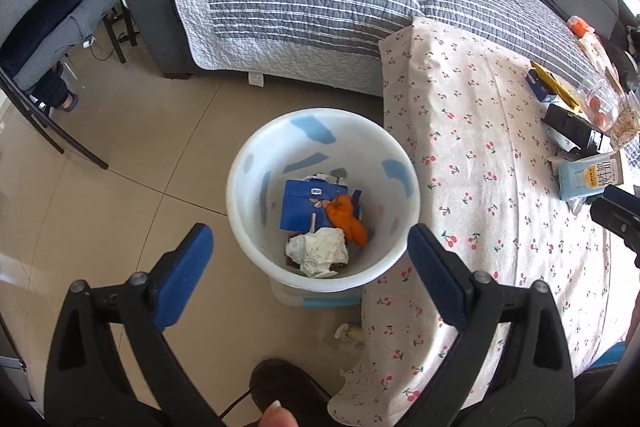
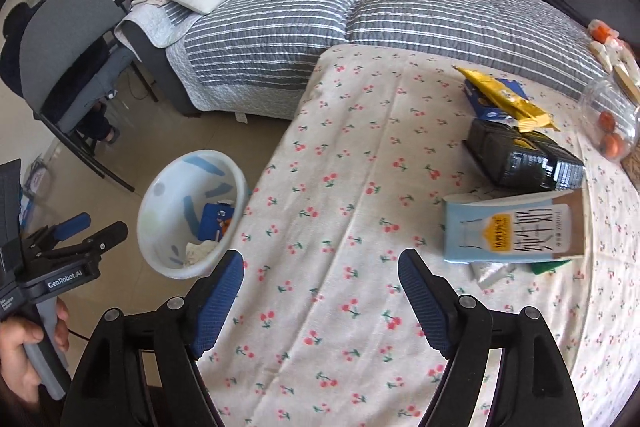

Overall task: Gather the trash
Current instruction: 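Reach the left tool to the white milk carton and grasp it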

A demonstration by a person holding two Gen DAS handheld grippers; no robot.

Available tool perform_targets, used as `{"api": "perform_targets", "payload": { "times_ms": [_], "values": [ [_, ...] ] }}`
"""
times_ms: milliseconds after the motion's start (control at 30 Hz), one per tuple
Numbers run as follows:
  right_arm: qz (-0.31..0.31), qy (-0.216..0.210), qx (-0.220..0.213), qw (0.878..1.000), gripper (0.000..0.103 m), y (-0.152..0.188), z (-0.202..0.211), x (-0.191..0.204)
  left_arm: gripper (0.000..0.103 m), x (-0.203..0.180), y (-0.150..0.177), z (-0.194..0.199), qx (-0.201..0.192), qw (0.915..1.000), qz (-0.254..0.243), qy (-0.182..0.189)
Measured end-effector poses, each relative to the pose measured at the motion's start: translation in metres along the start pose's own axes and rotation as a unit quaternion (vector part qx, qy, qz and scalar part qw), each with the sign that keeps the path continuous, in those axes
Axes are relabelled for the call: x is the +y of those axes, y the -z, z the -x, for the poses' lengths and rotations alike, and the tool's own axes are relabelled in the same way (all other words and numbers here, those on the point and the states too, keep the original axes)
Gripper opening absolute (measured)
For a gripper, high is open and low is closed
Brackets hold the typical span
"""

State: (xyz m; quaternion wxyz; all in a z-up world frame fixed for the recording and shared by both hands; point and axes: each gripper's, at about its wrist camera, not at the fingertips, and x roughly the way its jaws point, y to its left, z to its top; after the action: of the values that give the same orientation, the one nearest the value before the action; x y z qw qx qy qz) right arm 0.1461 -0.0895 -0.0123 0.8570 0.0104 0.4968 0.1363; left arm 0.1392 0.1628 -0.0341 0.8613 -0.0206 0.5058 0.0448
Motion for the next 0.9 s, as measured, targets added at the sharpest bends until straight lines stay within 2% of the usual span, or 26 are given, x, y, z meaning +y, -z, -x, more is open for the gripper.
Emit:
{"api": "perform_targets", "payload": {
  "times_ms": [233, 467, 667, 900],
  "values": [
    [-0.023, 0.035, -0.021, 0.999, 0.088, 0.015, 0.026, -0.058, 0.102, -0.052, -0.008, 0.001, -0.011, 0.9992, -0.039, 0.001],
    [-0.074, 0.059, -0.03, 0.995, 0.091, 0.021, 0.046, -0.119, 0.102, -0.121, -0.016, -0.003, -0.008, 0.9965, -0.075, 0.036],
    [-0.116, 0.077, -0.018, 0.99, 0.091, 0.032, 0.056, -0.167, 0.102, -0.19, -0.018, -0.01, -0.004, 0.9879, -0.133, 0.08],
    [-0.147, 0.102, -0.021, 0.984, 0.091, 0.053, 0.074, -0.216, 0.102, -0.253, -0.02, -0.019, -0.011, 0.9756, -0.177, 0.129]
  ]
}}
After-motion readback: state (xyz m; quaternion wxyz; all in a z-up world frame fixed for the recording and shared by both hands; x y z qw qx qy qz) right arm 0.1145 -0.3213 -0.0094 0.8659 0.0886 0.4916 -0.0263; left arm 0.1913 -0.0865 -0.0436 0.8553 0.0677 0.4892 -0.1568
